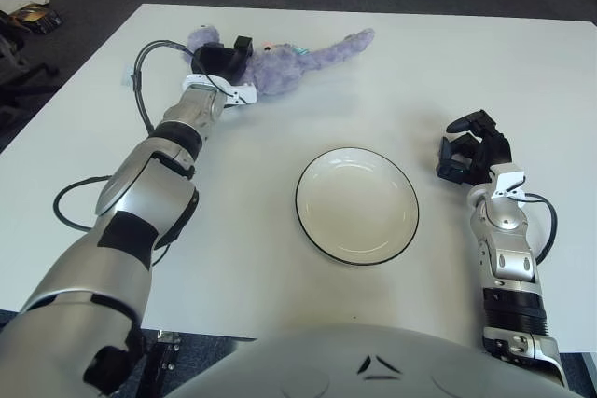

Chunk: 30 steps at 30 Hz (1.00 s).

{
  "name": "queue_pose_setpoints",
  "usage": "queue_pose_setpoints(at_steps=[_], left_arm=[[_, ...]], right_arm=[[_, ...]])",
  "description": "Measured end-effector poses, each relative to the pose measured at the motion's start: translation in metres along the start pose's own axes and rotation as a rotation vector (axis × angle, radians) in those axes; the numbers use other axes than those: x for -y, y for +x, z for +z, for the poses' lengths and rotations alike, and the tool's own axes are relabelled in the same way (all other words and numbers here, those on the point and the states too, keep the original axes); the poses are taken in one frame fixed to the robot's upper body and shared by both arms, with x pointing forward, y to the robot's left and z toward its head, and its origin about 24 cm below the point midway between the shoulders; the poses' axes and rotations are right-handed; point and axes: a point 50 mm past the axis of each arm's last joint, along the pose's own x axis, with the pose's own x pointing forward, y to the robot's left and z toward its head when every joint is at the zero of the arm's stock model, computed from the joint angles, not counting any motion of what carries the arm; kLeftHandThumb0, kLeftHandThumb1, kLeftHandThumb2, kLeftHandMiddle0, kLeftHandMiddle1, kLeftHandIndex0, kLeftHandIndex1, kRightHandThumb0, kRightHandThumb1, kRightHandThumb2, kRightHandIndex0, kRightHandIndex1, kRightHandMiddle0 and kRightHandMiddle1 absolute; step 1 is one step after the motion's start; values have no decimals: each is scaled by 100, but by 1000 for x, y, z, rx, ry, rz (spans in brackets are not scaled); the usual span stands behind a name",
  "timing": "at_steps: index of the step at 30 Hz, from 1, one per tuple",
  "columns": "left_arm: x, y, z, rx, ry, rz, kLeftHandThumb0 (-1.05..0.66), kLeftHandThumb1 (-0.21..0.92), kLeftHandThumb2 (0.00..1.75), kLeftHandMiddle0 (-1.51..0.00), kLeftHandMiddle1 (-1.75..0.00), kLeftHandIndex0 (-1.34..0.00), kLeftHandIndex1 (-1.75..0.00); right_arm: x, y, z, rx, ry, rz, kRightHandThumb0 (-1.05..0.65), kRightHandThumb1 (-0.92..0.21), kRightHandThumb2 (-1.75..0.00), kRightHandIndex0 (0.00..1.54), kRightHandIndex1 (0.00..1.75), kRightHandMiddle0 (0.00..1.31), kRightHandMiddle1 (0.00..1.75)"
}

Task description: Put the doll into the plate.

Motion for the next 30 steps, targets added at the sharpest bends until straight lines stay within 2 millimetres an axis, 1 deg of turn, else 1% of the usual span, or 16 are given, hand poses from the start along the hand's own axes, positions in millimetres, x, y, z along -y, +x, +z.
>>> queue_pose_setpoints(at_steps=[3, 8, 15, 20, 24, 30], left_arm=[[0, 0, 0, 1, -5, 2, 0, 2, 156, -94, -146, -62, -175], [-1, -1, -1, 6, -21, 5, 0, 3, 154, -94, -143, -62, -175], [-1, -1, -2, 10, -41, 11, 0, -2, 158, -99, -138, -67, -175], [-3, -2, -3, 10, -72, 34, 0, -3, 160, -98, -141, -68, -175], [-8, -1, -3, 24, -106, 61, 0, -1, 159, -95, -146, -65, -175], [-12, -2, 2, 69, -163, 100, 0, 0, 159, -93, -149, -64, -175]], right_arm=[[0, 0, 0, 3, -1, 6, -1, -31, -131, 66, 167, 37, 175], [0, 0, -1, 10, -3, 14, -1, -30, -133, 67, 167, 38, 175], [0, 0, -1, 10, -4, 15, -1, -30, -134, 66, 169, 38, 175], [0, 0, -1, 12, -4, 15, -1, -31, -132, 65, 168, 38, 175], [0, 0, -1, 18, -5, 20, -1, -31, -131, 66, 167, 37, 175], [2, 1, -2, 27, -12, 24, -1, -31, -132, 66, 168, 37, 175]])
